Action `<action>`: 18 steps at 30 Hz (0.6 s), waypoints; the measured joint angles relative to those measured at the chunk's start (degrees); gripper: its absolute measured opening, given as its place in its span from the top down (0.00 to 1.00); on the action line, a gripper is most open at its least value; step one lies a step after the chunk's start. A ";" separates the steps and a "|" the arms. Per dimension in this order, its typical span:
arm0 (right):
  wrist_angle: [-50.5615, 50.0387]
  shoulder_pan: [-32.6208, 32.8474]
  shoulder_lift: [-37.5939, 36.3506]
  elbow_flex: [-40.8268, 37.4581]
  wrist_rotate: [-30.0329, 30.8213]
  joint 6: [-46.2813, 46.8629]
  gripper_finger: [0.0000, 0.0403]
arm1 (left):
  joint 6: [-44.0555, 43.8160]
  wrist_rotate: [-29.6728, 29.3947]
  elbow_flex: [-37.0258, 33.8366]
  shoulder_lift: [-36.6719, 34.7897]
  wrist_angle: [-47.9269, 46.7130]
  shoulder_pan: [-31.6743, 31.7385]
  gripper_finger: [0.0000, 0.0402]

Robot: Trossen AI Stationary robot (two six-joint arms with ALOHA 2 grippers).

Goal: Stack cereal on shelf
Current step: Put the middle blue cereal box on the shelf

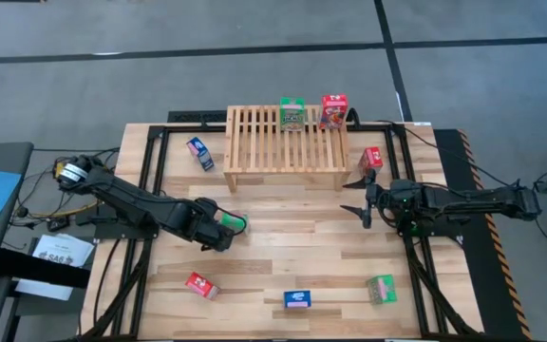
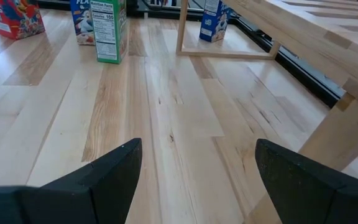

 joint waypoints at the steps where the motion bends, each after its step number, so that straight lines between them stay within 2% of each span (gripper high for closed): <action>1: 0.00 0.00 0.00 0.00 0.00 -0.02 0.16 | 0.15 0.16 0.00 0.12 0.00 0.00 0.31; 11: 0.00 -0.01 0.01 -0.01 0.00 -0.02 0.16 | 0.18 0.16 0.00 0.18 0.05 0.00 0.51; 18: 0.00 -0.01 0.00 0.01 0.00 -0.02 0.16 | 1.15 1.93 0.00 0.03 0.01 0.02 0.55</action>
